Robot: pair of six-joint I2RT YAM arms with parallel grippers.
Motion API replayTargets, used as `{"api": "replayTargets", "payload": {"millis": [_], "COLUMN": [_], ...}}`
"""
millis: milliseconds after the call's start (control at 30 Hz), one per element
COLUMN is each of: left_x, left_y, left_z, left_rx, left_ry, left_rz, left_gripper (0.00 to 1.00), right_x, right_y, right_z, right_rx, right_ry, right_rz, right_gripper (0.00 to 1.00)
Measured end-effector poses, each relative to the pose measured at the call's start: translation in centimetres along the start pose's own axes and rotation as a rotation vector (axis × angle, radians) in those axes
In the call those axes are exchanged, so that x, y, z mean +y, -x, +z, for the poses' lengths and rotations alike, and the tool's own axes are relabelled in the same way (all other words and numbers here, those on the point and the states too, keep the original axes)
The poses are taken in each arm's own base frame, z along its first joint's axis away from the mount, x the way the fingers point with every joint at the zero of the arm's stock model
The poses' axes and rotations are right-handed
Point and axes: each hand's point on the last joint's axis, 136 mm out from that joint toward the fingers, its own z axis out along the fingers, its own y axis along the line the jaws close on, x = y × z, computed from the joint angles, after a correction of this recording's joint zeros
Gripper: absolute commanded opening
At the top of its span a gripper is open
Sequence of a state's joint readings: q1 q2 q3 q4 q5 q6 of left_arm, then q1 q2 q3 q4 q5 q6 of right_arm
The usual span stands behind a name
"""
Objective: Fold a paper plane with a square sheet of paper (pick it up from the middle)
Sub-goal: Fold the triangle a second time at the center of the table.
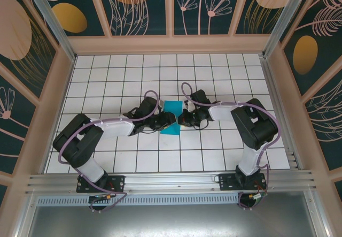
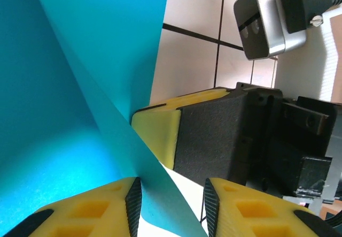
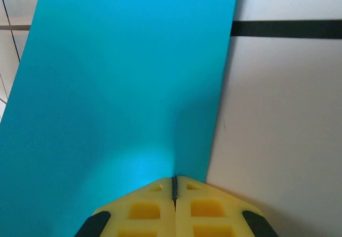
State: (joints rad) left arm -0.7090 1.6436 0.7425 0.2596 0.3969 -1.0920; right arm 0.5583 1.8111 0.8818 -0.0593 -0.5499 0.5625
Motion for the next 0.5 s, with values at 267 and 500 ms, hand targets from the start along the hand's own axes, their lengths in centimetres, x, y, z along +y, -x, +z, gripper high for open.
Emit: {"api": "replayTargets", "payload": {"millis": [267, 500], "left_x": [0.1, -0.4], "left_y": [0.3, 0.8], "left_z": [0.8, 1.3], "left_rx": [0.0, -0.006], "left_ry": [-0.001, -0.012], "left_rz": [0.007, 0.013], "left_gripper": [0.51, 0.57], "right_x": [0.0, 0.1], "right_y": [0.0, 0.0], "right_z": [0.0, 0.0], "right_rx": [0.0, 0.002], "right_ry": [0.002, 0.005], "right_rz": [0.001, 0.003], "right_gripper": [0.02, 0.05]}}
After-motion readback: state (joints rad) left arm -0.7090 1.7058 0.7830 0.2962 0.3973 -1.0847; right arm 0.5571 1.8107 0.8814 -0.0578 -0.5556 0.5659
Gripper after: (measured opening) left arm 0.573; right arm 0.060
